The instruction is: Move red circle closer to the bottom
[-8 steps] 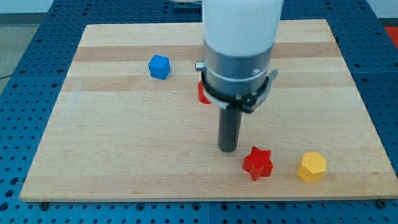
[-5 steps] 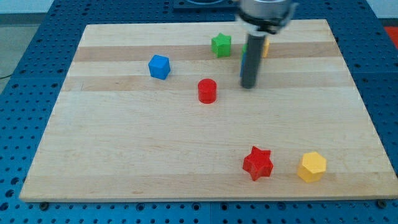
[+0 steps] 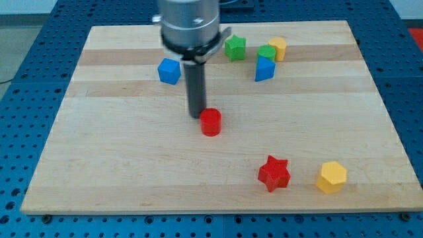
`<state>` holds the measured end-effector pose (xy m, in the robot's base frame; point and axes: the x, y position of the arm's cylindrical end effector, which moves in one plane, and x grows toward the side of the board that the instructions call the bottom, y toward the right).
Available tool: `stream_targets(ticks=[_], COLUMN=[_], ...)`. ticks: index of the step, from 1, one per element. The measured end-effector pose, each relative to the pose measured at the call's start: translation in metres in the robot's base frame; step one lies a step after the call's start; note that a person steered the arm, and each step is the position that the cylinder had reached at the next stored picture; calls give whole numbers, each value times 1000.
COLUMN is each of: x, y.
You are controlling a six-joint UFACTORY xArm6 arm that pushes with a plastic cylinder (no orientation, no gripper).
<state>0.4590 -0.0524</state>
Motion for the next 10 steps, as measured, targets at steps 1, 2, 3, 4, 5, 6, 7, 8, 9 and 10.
stream_targets(ticks=[1,2,3,4,5,6,7,8,9,10], x=[25,10,-44,-49,-24,-2,23,40,51,51], y=[-5,-25,-33,39,43,40,40,38,26,-2])
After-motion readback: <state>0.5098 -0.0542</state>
